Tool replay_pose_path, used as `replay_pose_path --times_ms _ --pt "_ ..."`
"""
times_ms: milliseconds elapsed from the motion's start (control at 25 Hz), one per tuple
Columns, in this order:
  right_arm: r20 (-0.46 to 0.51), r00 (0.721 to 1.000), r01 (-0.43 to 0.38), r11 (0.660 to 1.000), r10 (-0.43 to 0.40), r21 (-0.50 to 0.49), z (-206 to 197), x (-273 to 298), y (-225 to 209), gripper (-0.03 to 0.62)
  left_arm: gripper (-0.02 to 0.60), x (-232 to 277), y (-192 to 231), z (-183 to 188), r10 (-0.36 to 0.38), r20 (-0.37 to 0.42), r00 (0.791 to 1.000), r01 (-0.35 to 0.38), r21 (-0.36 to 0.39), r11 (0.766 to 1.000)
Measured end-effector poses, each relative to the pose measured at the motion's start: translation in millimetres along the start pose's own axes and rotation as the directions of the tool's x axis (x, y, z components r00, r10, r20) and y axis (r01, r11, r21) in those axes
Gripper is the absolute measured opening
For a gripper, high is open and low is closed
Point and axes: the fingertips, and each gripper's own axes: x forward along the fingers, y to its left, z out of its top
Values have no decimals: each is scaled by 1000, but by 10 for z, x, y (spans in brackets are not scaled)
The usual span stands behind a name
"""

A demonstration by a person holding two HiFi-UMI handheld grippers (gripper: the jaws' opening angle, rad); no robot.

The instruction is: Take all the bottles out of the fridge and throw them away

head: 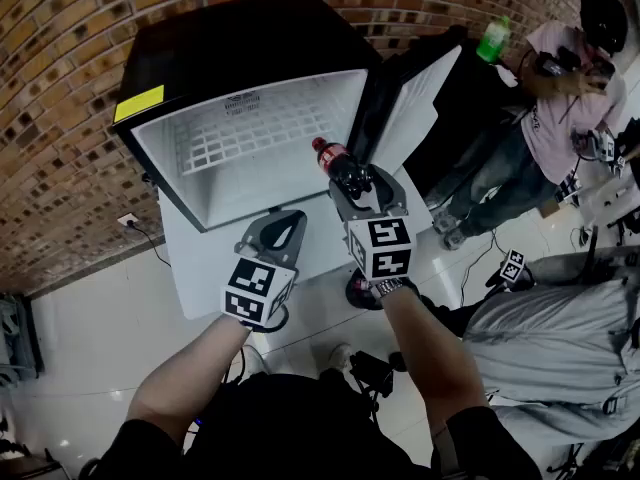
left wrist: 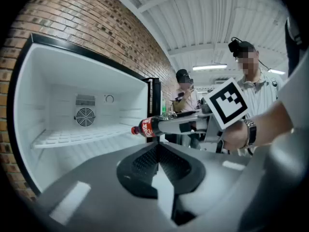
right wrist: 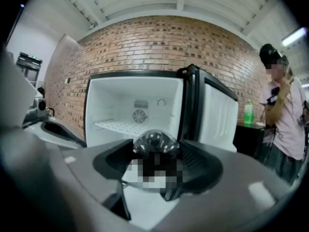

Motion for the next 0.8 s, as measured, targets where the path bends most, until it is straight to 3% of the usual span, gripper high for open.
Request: replay_pose_path --times_ms 320,800 --pt "-73 991 113 993 -110 33 -533 -772 -416 302 3 396 -762 -155 -147 -32 989 147 1 989" --pt "-213 951 250 964 -226 94 -1516 -1639 -1032 302 3 999 -1795 -535 -308 -110 945 308 -16 951"
